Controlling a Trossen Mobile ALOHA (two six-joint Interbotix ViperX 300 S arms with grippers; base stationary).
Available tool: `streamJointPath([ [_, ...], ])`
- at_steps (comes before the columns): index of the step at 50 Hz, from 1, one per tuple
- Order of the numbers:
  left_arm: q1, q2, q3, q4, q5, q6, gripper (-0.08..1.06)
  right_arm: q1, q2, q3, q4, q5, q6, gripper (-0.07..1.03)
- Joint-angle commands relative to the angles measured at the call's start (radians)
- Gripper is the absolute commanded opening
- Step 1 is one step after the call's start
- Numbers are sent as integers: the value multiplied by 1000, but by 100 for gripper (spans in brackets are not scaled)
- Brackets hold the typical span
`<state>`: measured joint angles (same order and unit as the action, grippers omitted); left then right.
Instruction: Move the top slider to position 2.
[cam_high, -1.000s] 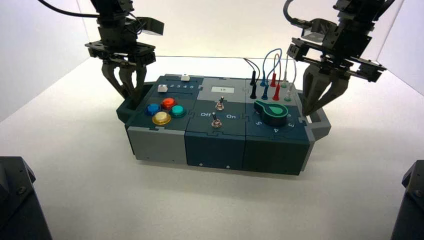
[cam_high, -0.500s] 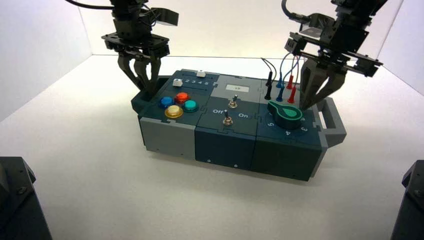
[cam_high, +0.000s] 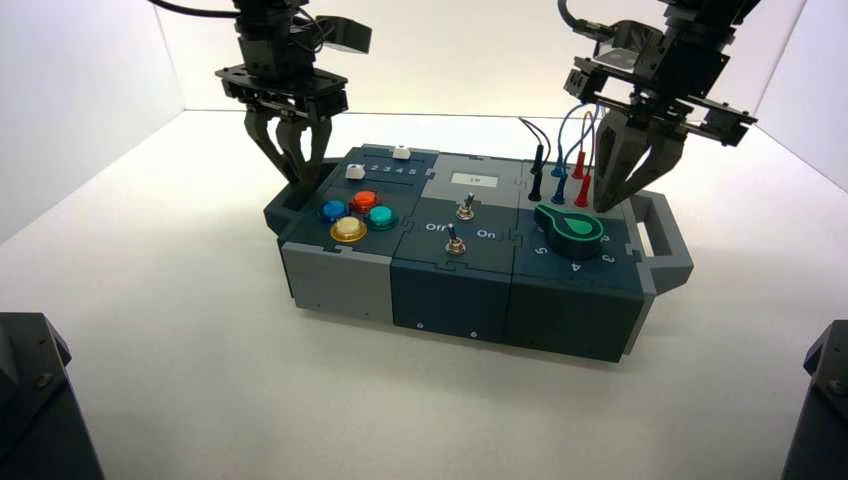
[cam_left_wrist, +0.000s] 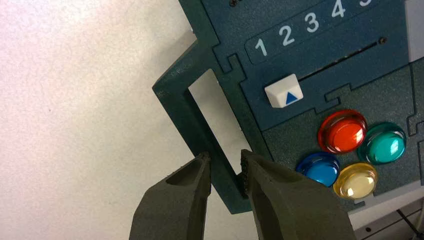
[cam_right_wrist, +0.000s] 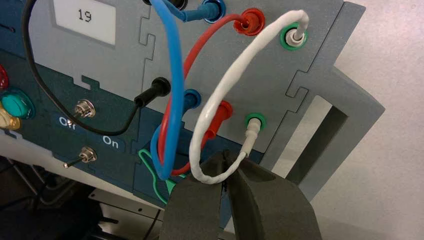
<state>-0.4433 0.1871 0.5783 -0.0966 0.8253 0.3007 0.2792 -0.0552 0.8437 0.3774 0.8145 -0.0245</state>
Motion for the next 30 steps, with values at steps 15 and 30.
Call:
streamJointPath([
  [15, -2, -94, -54, -5, -2, 3, 42, 11, -48, -21, 3, 0, -9, -2],
  [30, -2, -190, -115, -5, 38, -3, 42, 40, -140, -97, -5, 3, -11, -2],
])
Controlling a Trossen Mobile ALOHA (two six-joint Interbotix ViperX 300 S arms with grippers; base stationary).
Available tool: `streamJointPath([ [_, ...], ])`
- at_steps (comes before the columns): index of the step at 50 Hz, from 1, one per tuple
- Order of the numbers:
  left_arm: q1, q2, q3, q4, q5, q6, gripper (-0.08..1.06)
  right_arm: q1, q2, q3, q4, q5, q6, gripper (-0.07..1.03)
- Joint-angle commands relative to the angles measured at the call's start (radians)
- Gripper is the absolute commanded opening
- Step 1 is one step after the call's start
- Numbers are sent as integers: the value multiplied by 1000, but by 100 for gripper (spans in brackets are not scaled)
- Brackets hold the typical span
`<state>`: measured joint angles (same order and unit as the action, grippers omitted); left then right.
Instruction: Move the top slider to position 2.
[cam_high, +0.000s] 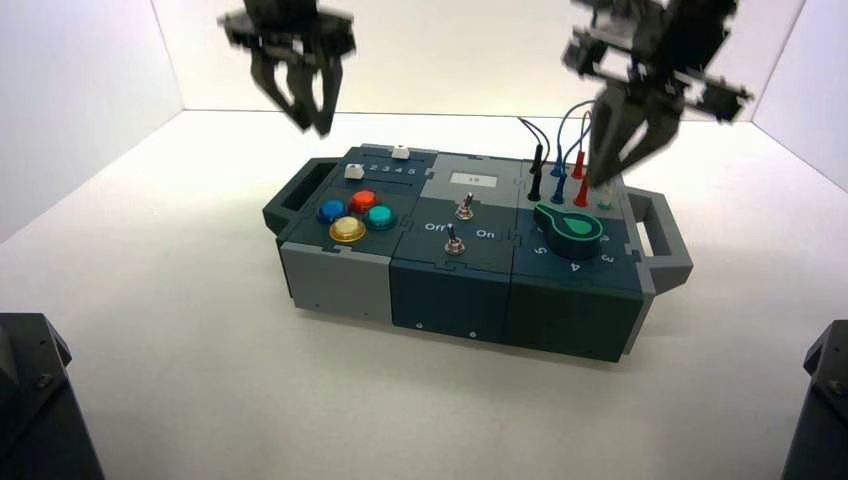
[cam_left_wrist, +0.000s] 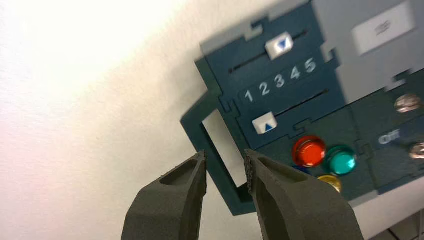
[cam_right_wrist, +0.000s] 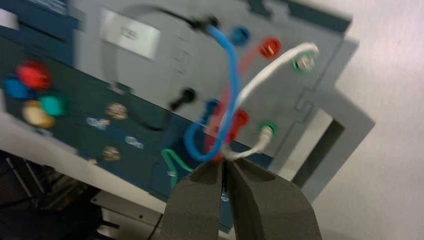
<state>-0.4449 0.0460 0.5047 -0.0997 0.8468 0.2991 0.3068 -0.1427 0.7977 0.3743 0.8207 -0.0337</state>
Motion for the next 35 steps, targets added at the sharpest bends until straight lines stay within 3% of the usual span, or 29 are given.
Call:
streamJointPath([
  [1, 0, -52, -46, -2, 23, -2, 42, 14, -55, -54, -2, -3, 0, -2],
  [20, -46, -49, -77, -18, 31, -2, 32, 31, -187, -97, -9, -2, -8, -2],
  [30, -169, -14, -137, -18, 31, 0, 30, 34, -249, -80, -11, 8, -9, -2],
  [35, -199, 6, -166, -20, 29, -2, 11, 34, -272, -74, -11, 12, -9, -2],
])
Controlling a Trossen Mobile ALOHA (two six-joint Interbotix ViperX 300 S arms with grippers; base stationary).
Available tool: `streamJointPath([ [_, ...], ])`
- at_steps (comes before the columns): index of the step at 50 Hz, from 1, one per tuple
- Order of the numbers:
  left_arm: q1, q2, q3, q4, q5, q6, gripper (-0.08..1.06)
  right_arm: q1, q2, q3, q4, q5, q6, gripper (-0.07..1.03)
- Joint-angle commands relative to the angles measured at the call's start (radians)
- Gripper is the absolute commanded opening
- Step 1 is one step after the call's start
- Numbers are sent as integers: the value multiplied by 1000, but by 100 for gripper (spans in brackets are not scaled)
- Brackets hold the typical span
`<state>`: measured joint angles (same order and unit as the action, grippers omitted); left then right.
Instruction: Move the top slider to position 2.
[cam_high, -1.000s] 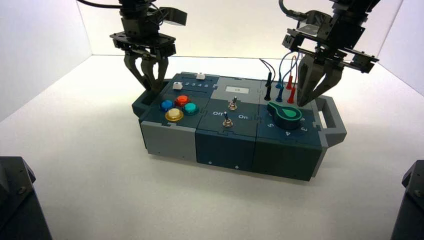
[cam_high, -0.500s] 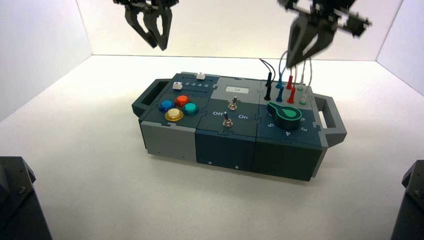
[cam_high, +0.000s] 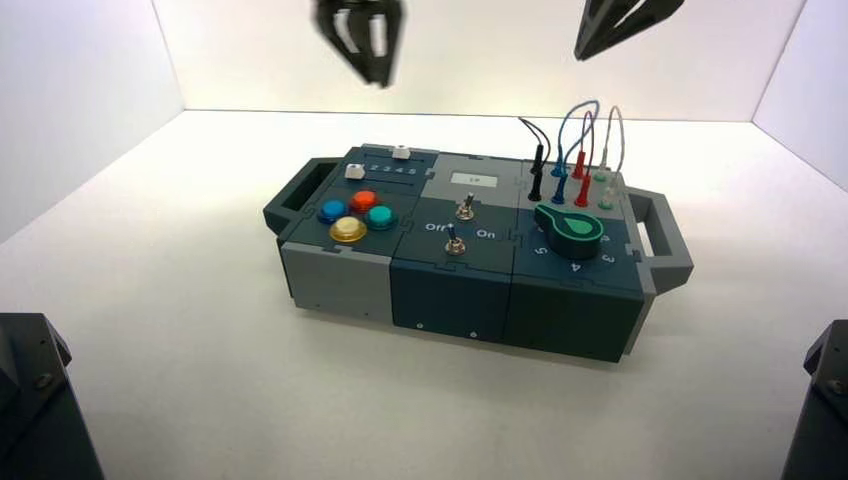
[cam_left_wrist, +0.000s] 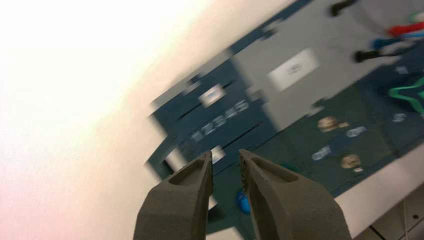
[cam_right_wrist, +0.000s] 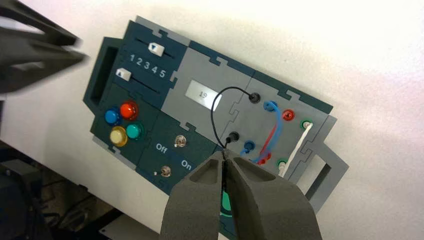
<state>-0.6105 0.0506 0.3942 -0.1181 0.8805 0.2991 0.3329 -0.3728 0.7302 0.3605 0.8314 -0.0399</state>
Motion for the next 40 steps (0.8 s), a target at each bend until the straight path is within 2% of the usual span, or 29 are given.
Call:
streamJointPath([
  [1, -37, 6, -61, -2, -5, -2, 5, 8, -46, -5, 3, 2, -3, -2],
  [2, -38, 9, -66, -2, -5, 0, -1, 8, -52, -5, 3, 3, -3, -2],
  [4, -40, 15, -71, -3, -5, -2, -4, 8, -61, -3, 3, 6, -3, -2],
  [17, -40, 71, -101, -11, -6, 2, -3, 8, -149, 32, 5, 21, 0, -2],
  [26, -40, 152, -135, -11, -8, 5, -3, 8, -216, 61, 5, 35, 0, -2],
  [40, -40, 232, -156, -14, -14, 11, -3, 8, -221, 63, 3, 48, 0, -2],
])
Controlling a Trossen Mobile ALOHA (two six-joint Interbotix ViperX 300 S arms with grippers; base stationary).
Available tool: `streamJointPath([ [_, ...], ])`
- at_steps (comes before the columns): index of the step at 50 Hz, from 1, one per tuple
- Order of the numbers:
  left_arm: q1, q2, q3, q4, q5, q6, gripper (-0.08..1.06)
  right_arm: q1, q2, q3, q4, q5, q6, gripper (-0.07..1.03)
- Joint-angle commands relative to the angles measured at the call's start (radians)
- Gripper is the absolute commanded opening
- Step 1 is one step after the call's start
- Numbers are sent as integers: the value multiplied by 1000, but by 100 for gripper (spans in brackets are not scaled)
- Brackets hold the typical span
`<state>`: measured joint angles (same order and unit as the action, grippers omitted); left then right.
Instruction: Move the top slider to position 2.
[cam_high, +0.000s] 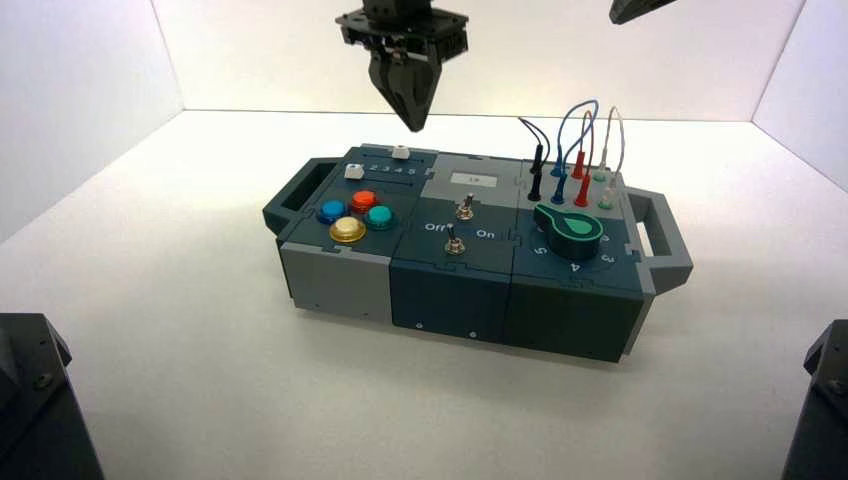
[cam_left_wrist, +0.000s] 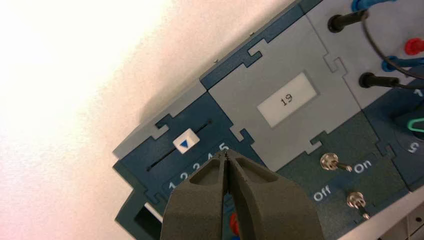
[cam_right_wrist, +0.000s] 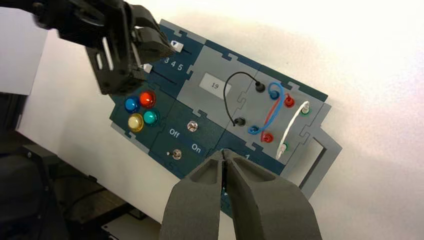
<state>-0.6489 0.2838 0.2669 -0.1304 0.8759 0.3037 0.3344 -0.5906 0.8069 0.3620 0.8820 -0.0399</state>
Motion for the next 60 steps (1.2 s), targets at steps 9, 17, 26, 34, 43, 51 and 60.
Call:
streamJointPath([
  [9, -2, 37, -38, -2, -20, 8, -3, 6, -2, -11, 2, -3, 0, -2],
  [17, -2, 61, -55, -2, -20, 8, -3, 6, 0, -5, 2, -6, 0, -2],
  [26, -2, 67, -66, 0, -20, 8, -3, 6, 3, -2, 0, -6, -2, -2],
  [34, 0, 71, -66, 2, -17, 8, -3, 6, 12, -2, 0, -9, -2, -2],
  [43, 0, 78, -66, 3, -12, 8, -3, 6, 21, -2, -2, -12, -2, -2],
  [51, 3, 81, -63, 9, -9, 8, -3, 6, 26, -2, -2, -14, -2, -2],
  [60, 15, 83, -66, 17, -9, 8, -3, 6, 26, -2, -2, -14, -2, -2],
])
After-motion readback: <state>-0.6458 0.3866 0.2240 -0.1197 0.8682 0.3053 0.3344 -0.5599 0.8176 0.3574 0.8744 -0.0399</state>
